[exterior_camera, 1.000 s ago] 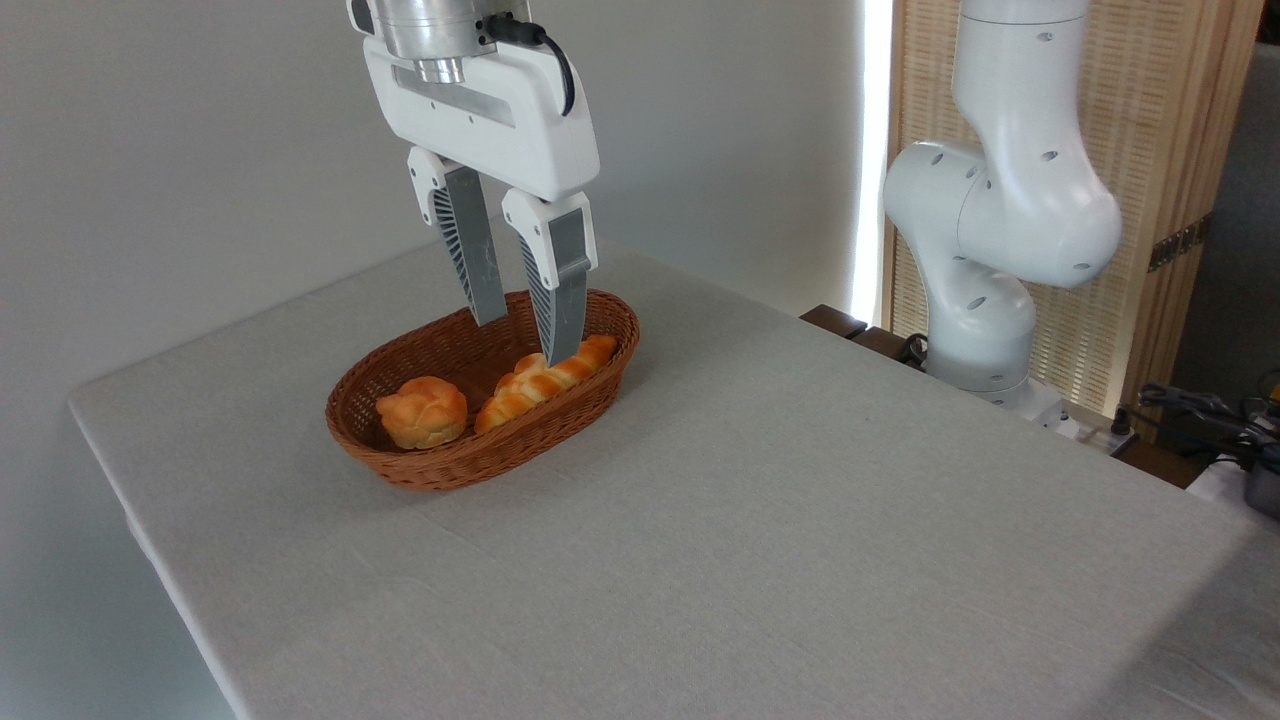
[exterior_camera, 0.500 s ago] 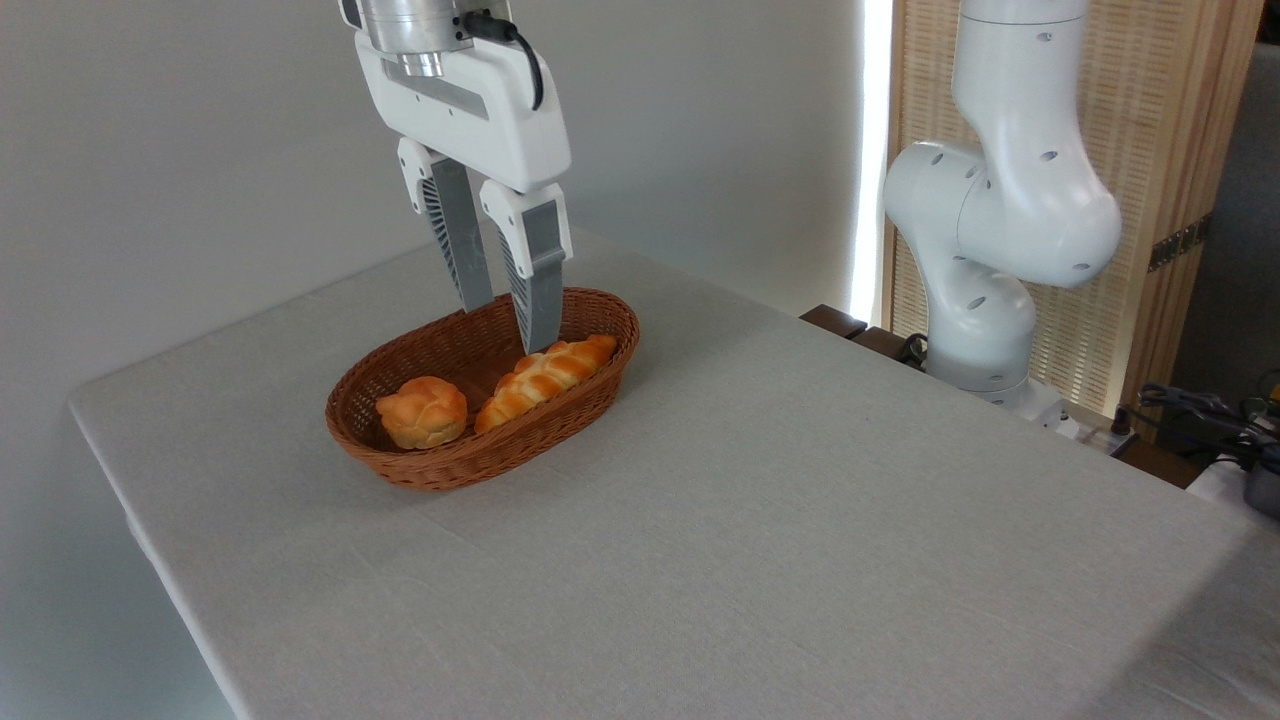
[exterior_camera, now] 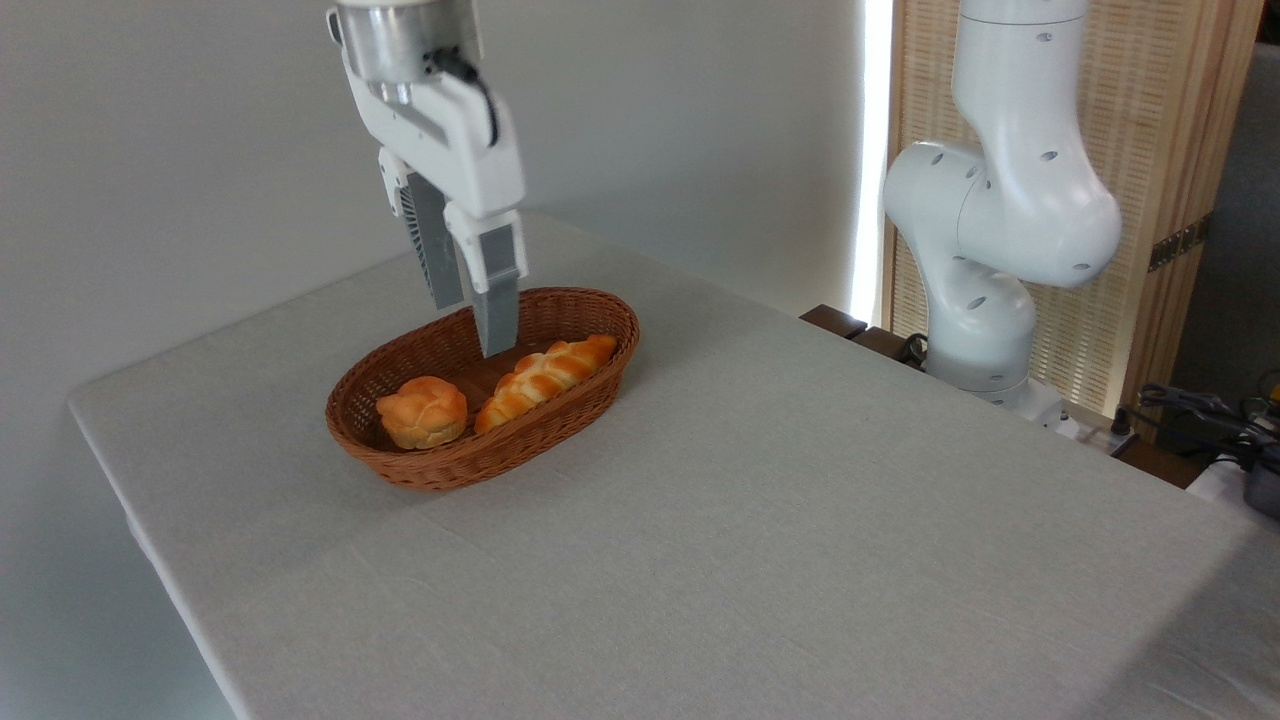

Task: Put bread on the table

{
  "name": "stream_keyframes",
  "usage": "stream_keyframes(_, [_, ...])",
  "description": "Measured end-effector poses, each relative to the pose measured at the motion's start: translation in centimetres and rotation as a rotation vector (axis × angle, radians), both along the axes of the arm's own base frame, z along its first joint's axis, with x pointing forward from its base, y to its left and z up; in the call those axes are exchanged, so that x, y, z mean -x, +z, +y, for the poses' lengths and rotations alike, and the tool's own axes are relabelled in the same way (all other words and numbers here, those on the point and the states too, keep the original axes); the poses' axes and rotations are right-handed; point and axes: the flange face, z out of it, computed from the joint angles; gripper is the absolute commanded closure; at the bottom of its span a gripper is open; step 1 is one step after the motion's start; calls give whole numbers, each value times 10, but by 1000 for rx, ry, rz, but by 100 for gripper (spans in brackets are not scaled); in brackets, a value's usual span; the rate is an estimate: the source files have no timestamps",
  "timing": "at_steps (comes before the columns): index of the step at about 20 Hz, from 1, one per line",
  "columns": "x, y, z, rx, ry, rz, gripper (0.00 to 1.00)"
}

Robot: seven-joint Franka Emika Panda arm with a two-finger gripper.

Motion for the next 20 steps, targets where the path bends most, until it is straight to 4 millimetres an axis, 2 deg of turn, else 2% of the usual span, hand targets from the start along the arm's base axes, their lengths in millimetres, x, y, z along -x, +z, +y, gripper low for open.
stream_keyframes(3, [8,-21,-43,5,-65,-7,0])
stream_keyframes(7, [15,-40,-75,43,-100,-32,0])
stream_keyframes(14, [17,-73,-100,65,-126,-74,0])
stream_keyframes(20, [21,-117,-119,84,-153,-141,0])
